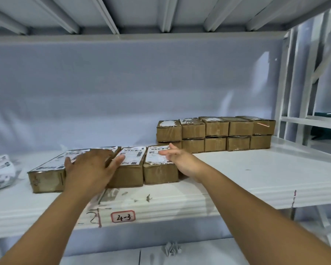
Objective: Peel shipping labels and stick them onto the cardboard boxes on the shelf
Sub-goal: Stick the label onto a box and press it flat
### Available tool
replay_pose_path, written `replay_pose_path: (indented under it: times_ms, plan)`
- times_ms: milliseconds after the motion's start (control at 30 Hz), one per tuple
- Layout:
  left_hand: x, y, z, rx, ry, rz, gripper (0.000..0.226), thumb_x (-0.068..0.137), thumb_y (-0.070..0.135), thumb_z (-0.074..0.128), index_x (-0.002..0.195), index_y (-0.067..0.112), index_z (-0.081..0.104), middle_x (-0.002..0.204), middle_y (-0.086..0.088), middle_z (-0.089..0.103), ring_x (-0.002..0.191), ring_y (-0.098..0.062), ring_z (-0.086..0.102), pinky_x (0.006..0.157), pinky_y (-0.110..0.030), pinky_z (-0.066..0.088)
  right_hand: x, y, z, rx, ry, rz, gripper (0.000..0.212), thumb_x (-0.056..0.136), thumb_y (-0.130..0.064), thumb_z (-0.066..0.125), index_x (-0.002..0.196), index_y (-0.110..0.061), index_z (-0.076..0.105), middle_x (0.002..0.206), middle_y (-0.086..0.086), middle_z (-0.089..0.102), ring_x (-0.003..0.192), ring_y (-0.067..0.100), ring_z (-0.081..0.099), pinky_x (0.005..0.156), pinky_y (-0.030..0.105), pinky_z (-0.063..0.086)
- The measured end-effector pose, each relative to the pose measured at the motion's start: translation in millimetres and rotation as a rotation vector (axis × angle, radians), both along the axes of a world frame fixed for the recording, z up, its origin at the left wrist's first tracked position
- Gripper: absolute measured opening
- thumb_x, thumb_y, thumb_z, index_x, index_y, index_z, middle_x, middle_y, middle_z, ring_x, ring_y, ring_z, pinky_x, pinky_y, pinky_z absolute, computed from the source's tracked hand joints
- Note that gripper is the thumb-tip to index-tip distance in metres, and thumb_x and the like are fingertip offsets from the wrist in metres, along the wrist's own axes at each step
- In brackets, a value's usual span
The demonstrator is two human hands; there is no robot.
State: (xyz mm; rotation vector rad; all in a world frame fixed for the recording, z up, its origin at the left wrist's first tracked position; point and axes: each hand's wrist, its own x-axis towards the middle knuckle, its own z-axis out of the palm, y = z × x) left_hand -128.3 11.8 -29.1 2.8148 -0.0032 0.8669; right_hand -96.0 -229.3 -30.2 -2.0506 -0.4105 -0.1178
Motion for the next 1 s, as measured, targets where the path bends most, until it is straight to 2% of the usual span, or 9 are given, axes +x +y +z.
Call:
replay_pose_path:
  times_ms: [100, 200, 300, 400, 500, 633, 700, 800, 1000]
  plan:
    - [3.4, 32.1, -11.4, 0.116, 0.021, -0.124, 0.075, 0.074, 0.08, 0.009, 0.124, 0.044, 0.051, 0.124, 0.011, 0.059, 0.116, -0.019, 0.053, 0.101, -0.046, 0.035, -2.3, 13.1, 0.5, -0.064, -0.033, -0.018, 0.036, 0.104, -0.019, 0.032, 0.13, -0.022, 0.057, 0.16, -0.001, 0.008, 0.144, 0.013, 0.02, 0.093, 0.011, 0.02]
    - [7.2, 46.3, -22.5, 0.187, -0.017, -0.13, 0.065, 0.077, 0.069, 0.02, 0.123, 0.038, 0.054, 0.121, 0.005, 0.062, 0.11, -0.026, 0.057, 0.093, -0.047, 0.04, -1.8, 22.8, 0.1, -0.052, -0.072, -0.072, 0.033, 0.103, -0.017, 0.036, 0.123, -0.021, 0.062, 0.156, 0.001, 0.024, 0.144, 0.012, 0.02, 0.099, 0.016, 0.018]
    - [11.3, 50.3, -26.9, 0.125, -0.096, -0.134, 0.057, 0.078, 0.065, 0.028, 0.112, 0.031, 0.059, 0.103, 0.001, 0.067, 0.099, -0.029, 0.061, 0.088, -0.047, 0.04, 0.3, 32.4, -0.1, -0.004, -0.108, -0.154, 0.03, 0.101, -0.016, 0.041, 0.117, -0.014, 0.066, 0.136, 0.002, 0.053, 0.132, 0.017, 0.043, 0.087, 0.017, 0.033]
    - [14.1, 51.0, -28.7, 0.11, -0.153, -0.143, 0.047, 0.079, 0.061, 0.034, 0.102, 0.03, 0.06, 0.098, 0.004, 0.066, 0.095, -0.028, 0.06, 0.085, -0.044, 0.038, 0.1, 39.0, -0.5, 0.038, -0.071, -0.217, 0.03, 0.101, -0.021, 0.041, 0.118, -0.017, 0.066, 0.126, 0.0, 0.062, 0.117, 0.025, 0.055, 0.086, 0.027, 0.043]
    - [16.0, 50.8, -30.3, 0.092, -0.171, -0.142, 0.037, 0.08, 0.056, 0.041, 0.098, 0.029, 0.058, 0.096, 0.005, 0.065, 0.096, -0.028, 0.058, 0.086, -0.043, 0.034, 3.2, 42.0, -1.7, 0.073, -0.037, -0.244, 0.032, 0.102, -0.025, 0.038, 0.119, -0.02, 0.065, 0.127, 0.016, 0.06, 0.118, 0.039, 0.052, 0.092, 0.041, 0.044]
    - [21.4, 51.3, -29.1, 0.095, -0.149, -0.12, 0.034, 0.086, 0.055, 0.042, 0.1, 0.028, 0.057, 0.098, 0.004, 0.063, 0.099, -0.028, 0.055, 0.087, -0.041, 0.031, 9.4, 43.4, -4.2, 0.147, 0.036, -0.15, 0.039, 0.095, -0.046, 0.048, 0.123, -0.022, 0.062, 0.132, -0.006, 0.056, 0.122, 0.011, 0.048, 0.096, 0.025, 0.034]
    - [23.0, 51.6, -30.2, 0.11, -0.156, -0.119, 0.037, 0.084, 0.055, 0.039, 0.101, 0.027, 0.057, 0.098, 0.004, 0.064, 0.098, -0.027, 0.056, 0.087, -0.043, 0.032, 10.9, 44.3, -6.2, 0.159, 0.049, -0.125, 0.033, 0.091, -0.045, 0.056, 0.118, -0.027, 0.062, 0.129, -0.01, 0.056, 0.122, 0.008, 0.047, 0.093, 0.022, 0.033]
    - [23.3, 52.9, -32.7, 0.127, -0.159, -0.115, 0.038, 0.086, 0.058, 0.039, 0.103, 0.028, 0.055, 0.102, 0.004, 0.065, 0.101, -0.026, 0.056, 0.089, -0.044, 0.033, 12.8, 43.3, -11.9, 0.123, 0.0, -0.146, 0.034, 0.09, -0.043, 0.059, 0.121, -0.03, 0.061, 0.14, -0.009, 0.048, 0.131, 0.008, 0.04, 0.099, 0.023, 0.031]
    - [13.8, 52.1, -28.8, 0.047, -0.204, -0.021, 0.061, 0.073, 0.076, 0.019, 0.092, 0.029, 0.052, 0.096, 0.004, 0.064, 0.099, -0.027, 0.055, 0.09, -0.044, 0.03, 8.8, 42.4, -17.4, 0.029, -0.035, -0.06, 0.067, 0.079, -0.061, 0.061, 0.14, -0.042, 0.039, 0.142, -0.016, 0.041, 0.13, 0.006, 0.039, 0.108, 0.028, 0.033]
